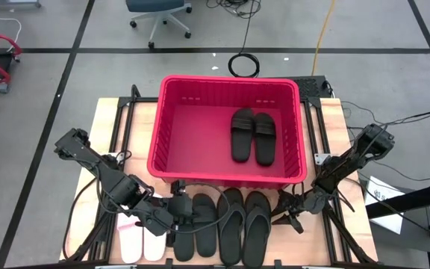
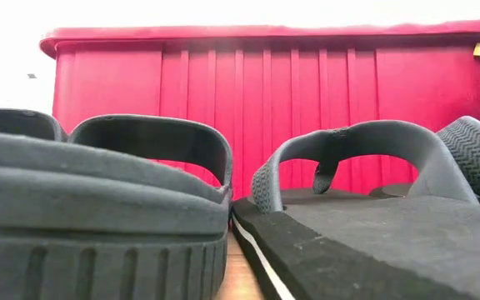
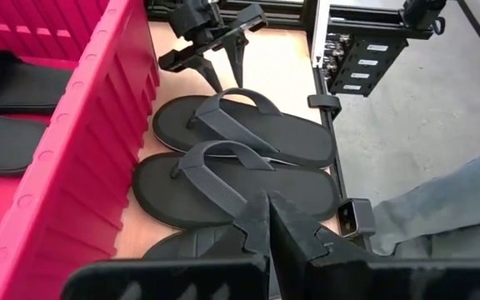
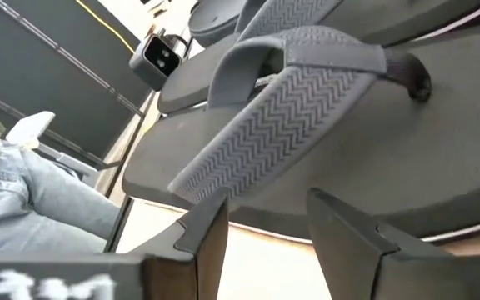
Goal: Pick and place slides into bin
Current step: Put the black slipper into the red bin
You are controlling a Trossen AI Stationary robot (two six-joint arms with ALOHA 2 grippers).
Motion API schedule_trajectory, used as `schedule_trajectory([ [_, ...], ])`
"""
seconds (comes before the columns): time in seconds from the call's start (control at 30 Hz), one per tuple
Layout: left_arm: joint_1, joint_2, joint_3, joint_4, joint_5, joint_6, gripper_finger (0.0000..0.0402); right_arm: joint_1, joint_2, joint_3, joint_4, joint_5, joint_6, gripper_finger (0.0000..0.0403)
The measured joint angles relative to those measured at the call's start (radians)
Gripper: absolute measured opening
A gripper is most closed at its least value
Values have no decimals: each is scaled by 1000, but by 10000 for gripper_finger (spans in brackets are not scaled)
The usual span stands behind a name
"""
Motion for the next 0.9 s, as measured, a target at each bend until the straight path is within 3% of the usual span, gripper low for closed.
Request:
schedule_trajectory([
  [0.33,0,0,0,0,0,1,4,0,24,0,29,1,26,155],
  [0.67,0,0,0,0,0,0,5,0,120,0,178,-1,25,155],
  [0.9,0,0,0,0,7,-2,4,-1,208,47,224,-101,18,155],
])
